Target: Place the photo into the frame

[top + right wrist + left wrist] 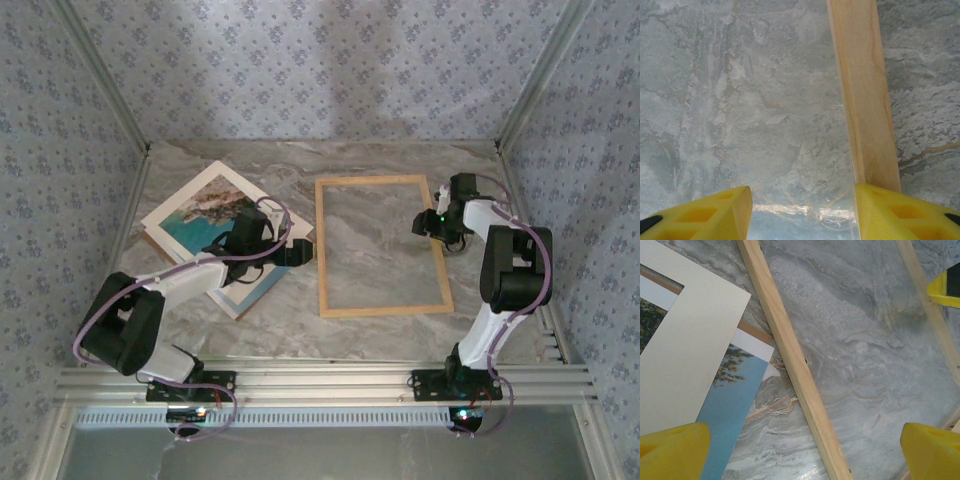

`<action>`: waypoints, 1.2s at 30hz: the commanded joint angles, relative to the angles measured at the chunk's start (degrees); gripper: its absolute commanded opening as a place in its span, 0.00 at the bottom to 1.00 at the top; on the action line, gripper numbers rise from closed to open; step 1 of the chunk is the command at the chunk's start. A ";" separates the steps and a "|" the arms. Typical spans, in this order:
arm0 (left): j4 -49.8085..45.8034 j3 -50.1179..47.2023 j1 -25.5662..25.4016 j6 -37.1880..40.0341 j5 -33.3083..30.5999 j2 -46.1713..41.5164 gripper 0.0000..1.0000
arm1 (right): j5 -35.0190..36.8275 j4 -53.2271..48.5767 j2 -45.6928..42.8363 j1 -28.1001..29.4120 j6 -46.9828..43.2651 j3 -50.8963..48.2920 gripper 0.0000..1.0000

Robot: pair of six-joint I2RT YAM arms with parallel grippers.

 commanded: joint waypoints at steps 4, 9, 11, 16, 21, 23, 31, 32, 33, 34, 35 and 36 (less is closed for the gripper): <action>-0.55 1.03 -0.26 1.01 0.75 0.10 0.97 | 2.31 -2.18 -0.39 -0.96 -0.09 0.78 0.59; -0.64 0.80 -0.27 1.10 0.55 0.01 0.97 | 2.67 -2.07 -1.07 -1.15 -0.01 1.06 0.60; -0.64 0.75 -0.30 1.15 0.46 0.05 0.97 | 2.99 -1.81 -1.84 -1.09 0.02 0.98 0.60; -0.64 0.74 -0.28 1.30 0.37 0.16 0.97 | 4.24 -2.00 -4.17 -0.85 0.08 0.73 0.60; -0.47 0.70 -0.30 1.29 0.42 0.39 0.97 | 6.50 -2.54 -5.86 -0.18 -0.28 0.09 0.60; -0.47 0.66 -0.26 1.28 0.35 0.34 0.97 | 6.60 -2.36 -6.38 0.54 -0.19 -0.56 0.60; -1.53 0.71 -0.23 1.01 -1.84 0.07 0.97 | 5.77 -0.65 -7.85 5.87 0.70 -4.67 0.60; -2.35 0.68 -0.23 1.02 -3.40 -0.21 0.97 | 5.72 -0.38 -8.60 6.76 0.69 -5.17 0.60; -3.20 0.68 -0.27 0.94 -5.53 -0.54 0.97 | 5.72 -0.15 -9.51 7.81 0.79 -5.68 0.60; -4.08 0.70 -0.21 0.93 -7.47 -0.85 0.97 | 5.72 0.15 -10.30 8.89 0.79 -6.02 0.61; -4.90 0.78 0.00 0.84 -9.54 -1.27 0.97 | 5.59 0.55 -11.05 10.47 0.70 -6.28 0.61; -5.53 0.70 0.39 0.75 -11.16 -1.75 0.97 | 5.58 1.03 -11.84 12.35 0.53 -6.49 0.61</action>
